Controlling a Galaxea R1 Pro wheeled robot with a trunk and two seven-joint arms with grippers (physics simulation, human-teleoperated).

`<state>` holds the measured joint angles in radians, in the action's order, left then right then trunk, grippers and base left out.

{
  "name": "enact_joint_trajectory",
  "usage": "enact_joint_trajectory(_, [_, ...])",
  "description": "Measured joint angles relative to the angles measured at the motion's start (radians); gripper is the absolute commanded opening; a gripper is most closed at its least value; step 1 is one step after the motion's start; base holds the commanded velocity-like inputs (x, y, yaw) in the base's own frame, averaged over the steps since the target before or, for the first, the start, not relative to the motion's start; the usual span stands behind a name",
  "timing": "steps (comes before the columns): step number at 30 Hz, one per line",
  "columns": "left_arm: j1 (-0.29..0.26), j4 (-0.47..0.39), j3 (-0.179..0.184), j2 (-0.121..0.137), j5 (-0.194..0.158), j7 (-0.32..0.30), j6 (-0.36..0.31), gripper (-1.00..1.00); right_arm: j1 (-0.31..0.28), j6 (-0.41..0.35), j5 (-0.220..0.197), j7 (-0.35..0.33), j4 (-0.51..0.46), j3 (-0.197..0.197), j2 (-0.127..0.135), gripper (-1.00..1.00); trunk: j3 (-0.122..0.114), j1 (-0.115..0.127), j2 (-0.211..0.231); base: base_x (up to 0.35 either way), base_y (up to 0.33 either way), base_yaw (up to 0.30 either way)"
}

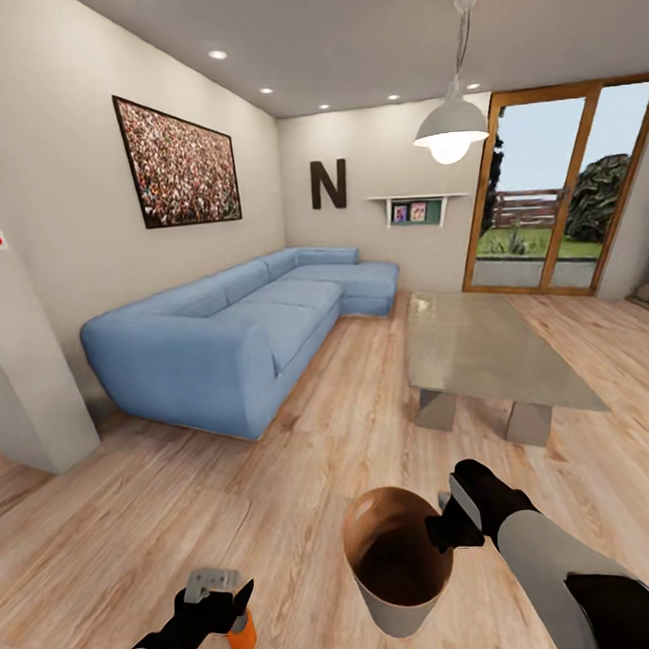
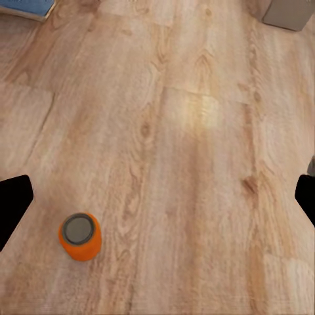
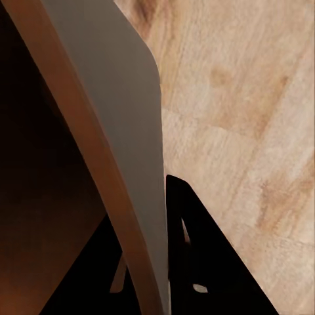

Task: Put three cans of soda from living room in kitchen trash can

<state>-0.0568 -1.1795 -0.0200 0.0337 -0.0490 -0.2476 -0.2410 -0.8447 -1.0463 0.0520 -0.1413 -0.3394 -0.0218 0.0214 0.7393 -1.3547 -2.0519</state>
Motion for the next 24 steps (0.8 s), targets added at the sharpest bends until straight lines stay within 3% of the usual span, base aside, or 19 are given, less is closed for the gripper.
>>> enact_joint_trajectory(11, [0.000,0.000,0.002,0.000,0.001,0.001,0.002,1.00,-0.001,0.000,-0.001,0.000,-0.002,-0.003,0.005,-1.00,0.011,0.000,0.000,0.146,0.035,0.000])
enact_joint_trajectory(24, [0.000,-0.003,0.003,0.000,0.001,0.001,0.002,1.00,-0.006,0.000,0.003,0.001,-0.005,-0.002,0.010,-1.00,0.032,0.000,0.000,0.305,0.001,0.000])
